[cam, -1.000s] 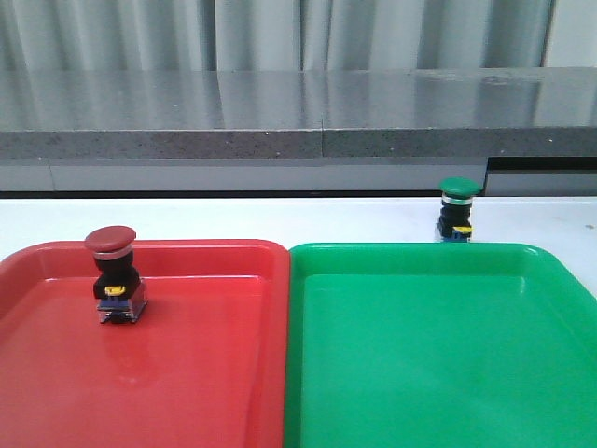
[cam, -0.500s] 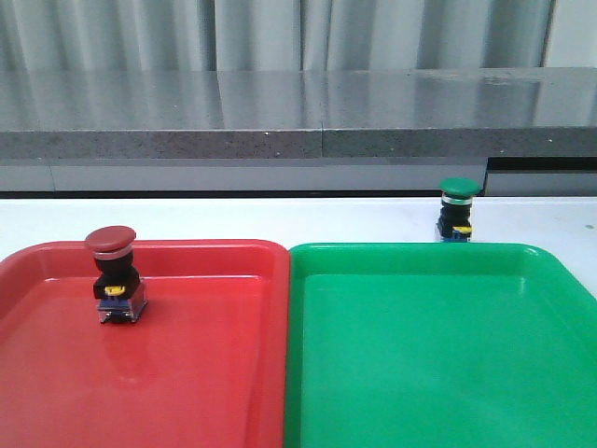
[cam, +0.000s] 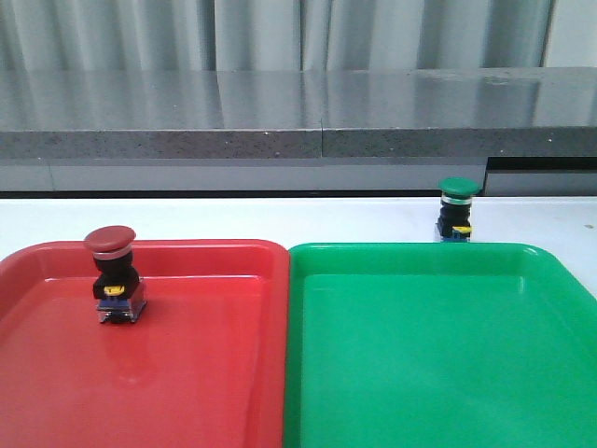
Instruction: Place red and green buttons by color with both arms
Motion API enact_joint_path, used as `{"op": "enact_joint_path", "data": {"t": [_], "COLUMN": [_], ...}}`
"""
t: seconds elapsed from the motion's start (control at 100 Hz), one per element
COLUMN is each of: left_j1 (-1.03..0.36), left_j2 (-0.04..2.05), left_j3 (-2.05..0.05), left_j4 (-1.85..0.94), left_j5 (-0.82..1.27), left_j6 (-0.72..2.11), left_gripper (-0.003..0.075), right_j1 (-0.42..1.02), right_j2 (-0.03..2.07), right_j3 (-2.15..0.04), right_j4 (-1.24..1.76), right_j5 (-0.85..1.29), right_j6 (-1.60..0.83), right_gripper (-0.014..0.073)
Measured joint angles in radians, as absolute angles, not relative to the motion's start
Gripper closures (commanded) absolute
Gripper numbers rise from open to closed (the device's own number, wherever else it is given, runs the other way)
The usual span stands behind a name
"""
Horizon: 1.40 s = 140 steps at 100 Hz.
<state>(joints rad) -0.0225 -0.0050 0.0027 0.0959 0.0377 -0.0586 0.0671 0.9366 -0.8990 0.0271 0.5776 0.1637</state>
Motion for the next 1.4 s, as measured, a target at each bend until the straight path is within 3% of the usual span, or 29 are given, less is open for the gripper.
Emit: {"op": "enact_joint_path", "data": {"t": [0.56, 1.2, 1.3, 1.4], "left_j1": [-0.022, -0.022, -0.022, -0.022], "left_j2": [-0.005, -0.005, -0.005, -0.005], "left_j3": [0.003, 0.003, 0.003, 0.003], "left_j4": [0.096, 0.096, 0.096, 0.096], "left_j5": [0.038, 0.038, 0.038, 0.038], "left_j6": [-0.059, -0.059, -0.059, -0.059], "left_gripper": [0.0739, 0.0739, 0.0739, 0.0739], "right_j1": [0.172, 0.184, 0.184, 0.184], "right_j2": [1.674, 1.934, 1.953, 1.957], "right_j3": [-1.339, -1.422, -1.422, -1.422], "right_j4": [0.023, 0.0, 0.0, 0.0], "right_j5": [0.577, 0.618, 0.62, 0.622], "right_j6": [0.16, 0.157, 0.157, 0.157], "right_gripper": [0.0015, 0.0018, 0.0091, 0.0253]}}
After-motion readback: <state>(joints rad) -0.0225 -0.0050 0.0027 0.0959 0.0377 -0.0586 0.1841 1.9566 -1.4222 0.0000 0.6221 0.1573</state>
